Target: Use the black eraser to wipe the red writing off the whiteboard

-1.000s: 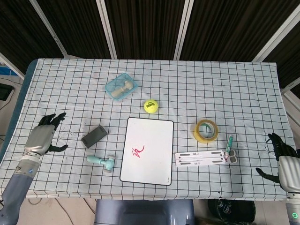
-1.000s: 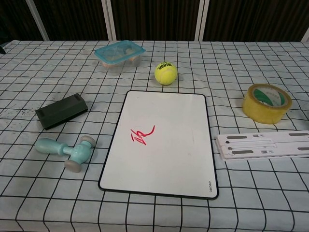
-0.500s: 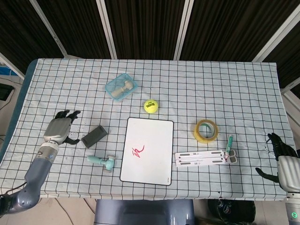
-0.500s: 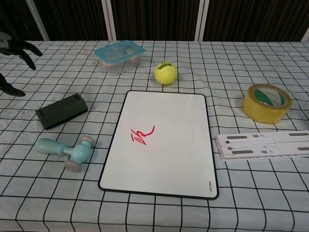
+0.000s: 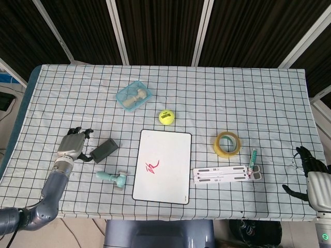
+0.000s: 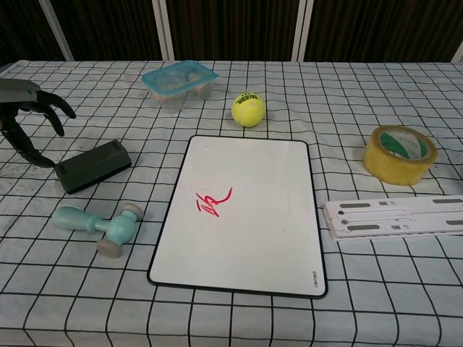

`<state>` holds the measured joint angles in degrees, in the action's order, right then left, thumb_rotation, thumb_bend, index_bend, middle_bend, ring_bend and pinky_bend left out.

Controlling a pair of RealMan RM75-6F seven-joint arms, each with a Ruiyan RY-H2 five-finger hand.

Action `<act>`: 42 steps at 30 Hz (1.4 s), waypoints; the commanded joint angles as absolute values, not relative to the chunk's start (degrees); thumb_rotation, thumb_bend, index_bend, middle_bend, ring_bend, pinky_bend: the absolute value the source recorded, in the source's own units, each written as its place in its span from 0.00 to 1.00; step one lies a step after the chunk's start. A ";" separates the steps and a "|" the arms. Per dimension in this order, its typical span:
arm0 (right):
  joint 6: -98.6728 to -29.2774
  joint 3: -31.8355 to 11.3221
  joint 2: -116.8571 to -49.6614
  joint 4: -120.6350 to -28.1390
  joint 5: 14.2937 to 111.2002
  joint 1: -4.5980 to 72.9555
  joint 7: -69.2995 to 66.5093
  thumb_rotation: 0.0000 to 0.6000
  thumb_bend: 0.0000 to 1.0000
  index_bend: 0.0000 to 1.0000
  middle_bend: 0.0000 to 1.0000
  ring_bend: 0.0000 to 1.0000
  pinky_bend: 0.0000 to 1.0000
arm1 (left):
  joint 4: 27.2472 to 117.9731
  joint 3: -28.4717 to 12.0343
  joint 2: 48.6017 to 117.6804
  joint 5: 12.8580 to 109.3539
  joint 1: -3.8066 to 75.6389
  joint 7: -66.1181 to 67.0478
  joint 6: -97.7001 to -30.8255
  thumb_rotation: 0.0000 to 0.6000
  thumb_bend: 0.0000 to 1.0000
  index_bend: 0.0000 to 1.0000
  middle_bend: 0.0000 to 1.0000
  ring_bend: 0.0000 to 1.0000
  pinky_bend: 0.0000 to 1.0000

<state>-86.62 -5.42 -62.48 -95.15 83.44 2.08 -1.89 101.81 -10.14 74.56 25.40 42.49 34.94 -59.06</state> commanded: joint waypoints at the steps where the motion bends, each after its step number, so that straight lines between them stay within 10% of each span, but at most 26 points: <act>1: -86.63 -5.47 -62.47 -95.17 83.41 2.09 -1.88 1.00 0.08 0.06 0.09 0.19 0.21 | 101.12 -9.70 75.28 25.16 42.49 33.30 -57.22 1.00 0.13 0.15 0.25 0.00 0.02; 42: -86.39 -5.55 -62.15 -95.23 82.99 2.04 -2.42 1.00 0.08 0.06 0.09 0.19 0.21 | 96.95 -8.51 82.06 20.15 47.79 36.70 -60.48 1.00 0.17 0.25 0.33 0.00 0.02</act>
